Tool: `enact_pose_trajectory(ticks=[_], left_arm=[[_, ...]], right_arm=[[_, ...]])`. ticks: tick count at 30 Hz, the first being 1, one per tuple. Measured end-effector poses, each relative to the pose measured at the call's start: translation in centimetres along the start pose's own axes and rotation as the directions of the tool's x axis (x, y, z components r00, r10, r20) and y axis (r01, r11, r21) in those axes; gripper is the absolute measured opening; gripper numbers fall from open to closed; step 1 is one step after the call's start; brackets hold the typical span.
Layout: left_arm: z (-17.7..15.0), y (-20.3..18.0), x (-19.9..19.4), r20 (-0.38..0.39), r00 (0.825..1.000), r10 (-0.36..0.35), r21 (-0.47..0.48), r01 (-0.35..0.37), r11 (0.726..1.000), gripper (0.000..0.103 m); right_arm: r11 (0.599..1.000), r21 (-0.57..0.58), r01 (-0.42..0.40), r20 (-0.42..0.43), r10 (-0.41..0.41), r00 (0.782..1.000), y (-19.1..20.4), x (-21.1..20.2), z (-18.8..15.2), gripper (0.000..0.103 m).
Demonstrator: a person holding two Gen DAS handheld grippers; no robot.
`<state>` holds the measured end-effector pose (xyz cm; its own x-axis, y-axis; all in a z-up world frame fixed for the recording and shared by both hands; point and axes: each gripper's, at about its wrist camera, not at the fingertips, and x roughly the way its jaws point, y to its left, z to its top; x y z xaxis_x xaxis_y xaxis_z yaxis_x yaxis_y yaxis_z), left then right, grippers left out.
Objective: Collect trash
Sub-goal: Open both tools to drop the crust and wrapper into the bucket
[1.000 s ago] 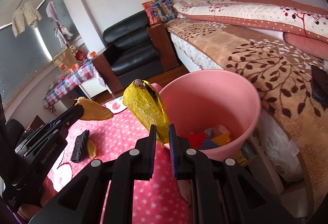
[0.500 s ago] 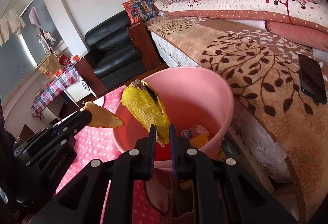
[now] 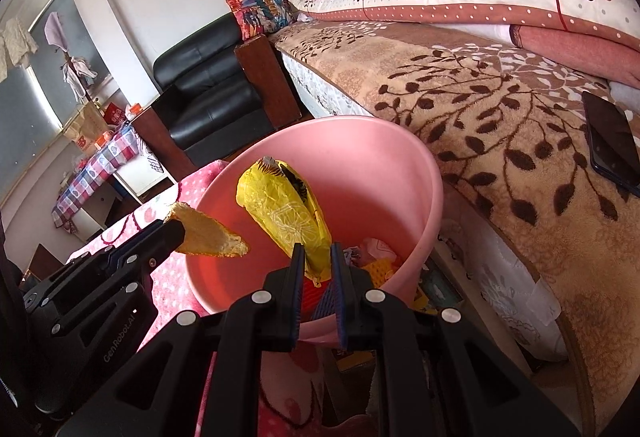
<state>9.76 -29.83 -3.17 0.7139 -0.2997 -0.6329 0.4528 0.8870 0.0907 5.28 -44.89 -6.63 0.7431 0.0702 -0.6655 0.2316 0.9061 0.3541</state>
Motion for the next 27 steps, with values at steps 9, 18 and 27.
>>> enact_pose_trajectory(ticks=[9,18,27], left_arm=[[0.3,-0.3,0.2,-0.002,1.0,-0.001,0.008,0.001,1.0,0.032],[0.5,-0.2,-0.6,0.014,1.0,-0.011,0.0,0.011,1.0,0.033],[0.3,0.2,-2.6,0.047,0.999,-0.014,-0.004,0.015,1.0,0.033]], right_arm=[[1.0,-0.001,0.008,0.0,-0.008,1.0,0.1,0.2,-0.1,0.016],[1.0,-0.017,0.016,0.019,-0.016,1.0,0.3,-0.3,-0.1,0.028],[0.999,-0.038,0.004,0.04,-0.002,0.999,1.5,-1.9,-0.5,0.029]])
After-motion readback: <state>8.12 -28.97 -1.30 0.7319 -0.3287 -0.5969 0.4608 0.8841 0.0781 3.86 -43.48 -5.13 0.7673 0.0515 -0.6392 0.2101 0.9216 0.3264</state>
